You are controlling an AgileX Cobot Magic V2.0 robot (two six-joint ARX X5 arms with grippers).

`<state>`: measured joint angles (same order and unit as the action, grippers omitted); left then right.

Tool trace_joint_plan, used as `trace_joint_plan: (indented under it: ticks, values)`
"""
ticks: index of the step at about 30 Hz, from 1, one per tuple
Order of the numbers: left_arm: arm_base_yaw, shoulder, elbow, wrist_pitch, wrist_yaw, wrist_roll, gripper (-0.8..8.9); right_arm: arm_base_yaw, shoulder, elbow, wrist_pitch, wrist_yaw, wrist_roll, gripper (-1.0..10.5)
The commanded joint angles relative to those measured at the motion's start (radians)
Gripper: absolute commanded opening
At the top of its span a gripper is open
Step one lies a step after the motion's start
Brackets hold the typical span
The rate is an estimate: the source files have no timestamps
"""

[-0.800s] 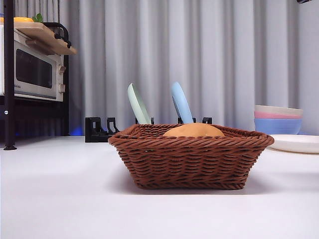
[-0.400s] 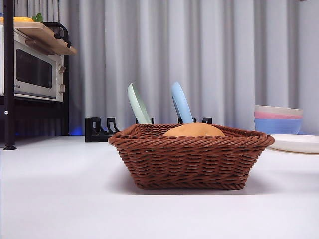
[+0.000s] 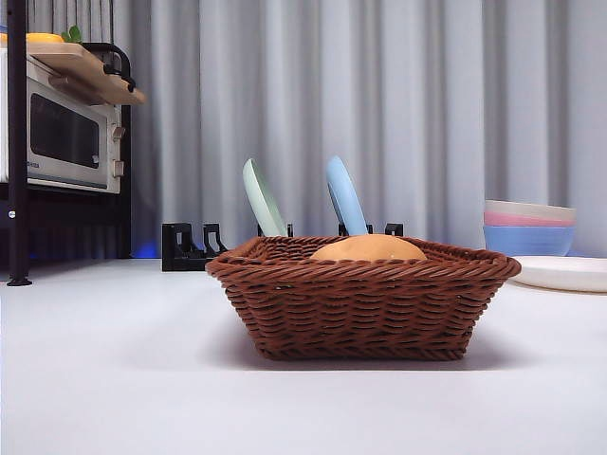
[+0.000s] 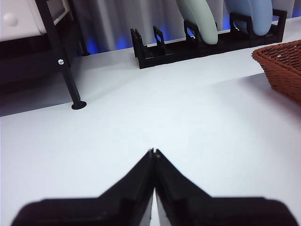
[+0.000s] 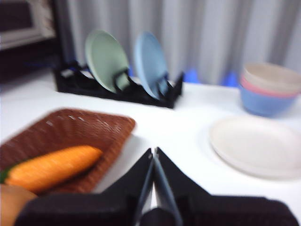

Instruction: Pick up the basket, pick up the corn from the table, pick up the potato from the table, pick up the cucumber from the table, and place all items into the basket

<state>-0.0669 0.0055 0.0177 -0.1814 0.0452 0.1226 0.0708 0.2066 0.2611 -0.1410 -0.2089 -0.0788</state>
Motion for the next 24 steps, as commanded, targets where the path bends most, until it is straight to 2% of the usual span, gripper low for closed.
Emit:
trace_joint_plan:
  ticks: [1,6,13,24]
  values:
    - [0.003,-0.002,-0.014,0.001,0.008,0.005,-0.03,-0.027,-0.082,-0.081,0.008,0.002,-0.005,0.0]
    - [0.003,-0.002,-0.014,0.001,0.007,0.005,-0.03,-0.037,-0.205,-0.182,0.007,0.006,0.004,0.0]
    - [0.003,-0.002,-0.014,0.002,0.007,0.005,-0.03,-0.038,-0.206,-0.255,0.000,0.006,0.031,0.0]
    - [0.003,-0.002,-0.014,0.002,0.008,0.004,-0.03,-0.038,-0.200,-0.255,-0.024,0.006,0.036,0.0]
